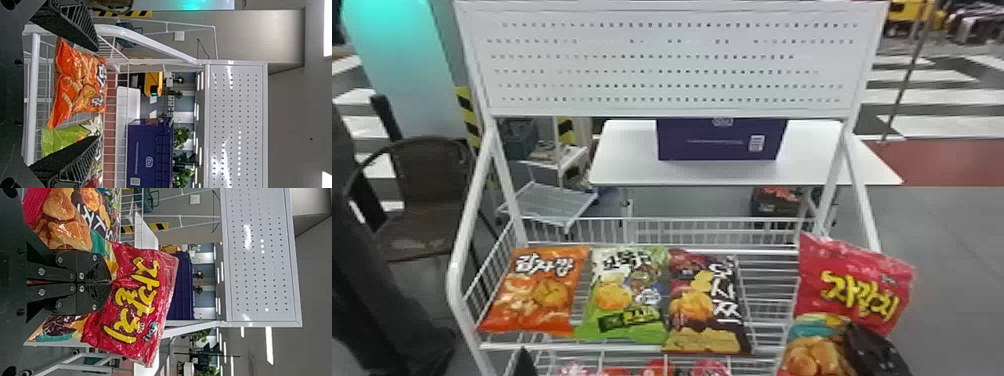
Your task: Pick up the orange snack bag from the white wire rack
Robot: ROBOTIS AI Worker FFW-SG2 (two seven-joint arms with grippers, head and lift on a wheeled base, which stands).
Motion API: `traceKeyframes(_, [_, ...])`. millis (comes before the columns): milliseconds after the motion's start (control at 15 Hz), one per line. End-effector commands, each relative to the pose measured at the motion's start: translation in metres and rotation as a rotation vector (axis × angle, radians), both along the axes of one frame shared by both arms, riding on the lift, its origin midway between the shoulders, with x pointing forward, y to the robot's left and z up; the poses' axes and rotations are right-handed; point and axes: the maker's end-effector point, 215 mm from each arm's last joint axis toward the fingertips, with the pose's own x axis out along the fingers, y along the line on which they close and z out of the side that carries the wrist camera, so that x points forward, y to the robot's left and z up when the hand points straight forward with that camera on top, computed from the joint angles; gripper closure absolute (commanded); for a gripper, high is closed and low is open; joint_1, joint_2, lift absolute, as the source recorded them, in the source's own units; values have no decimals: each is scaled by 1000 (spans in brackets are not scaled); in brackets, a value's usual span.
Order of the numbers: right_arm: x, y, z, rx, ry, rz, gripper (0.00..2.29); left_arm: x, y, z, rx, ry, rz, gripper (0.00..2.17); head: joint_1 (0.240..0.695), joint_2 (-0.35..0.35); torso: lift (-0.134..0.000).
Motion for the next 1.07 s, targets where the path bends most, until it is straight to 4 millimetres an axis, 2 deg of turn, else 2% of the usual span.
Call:
traceKeyframes(0, [0,0,0,0,0,1,2219,0,0,-1,0,4,-1,87,499,0,0])
traceKeyframes(800, [-2,0,0,-4,3,3,2219,0,-4,-2,1,6,-11,87,499,0,0])
traceKeyframes(1000, [-3,0,-1,-3,4,4,2219,13,-7,-2,2,10,-19,87,499,0,0])
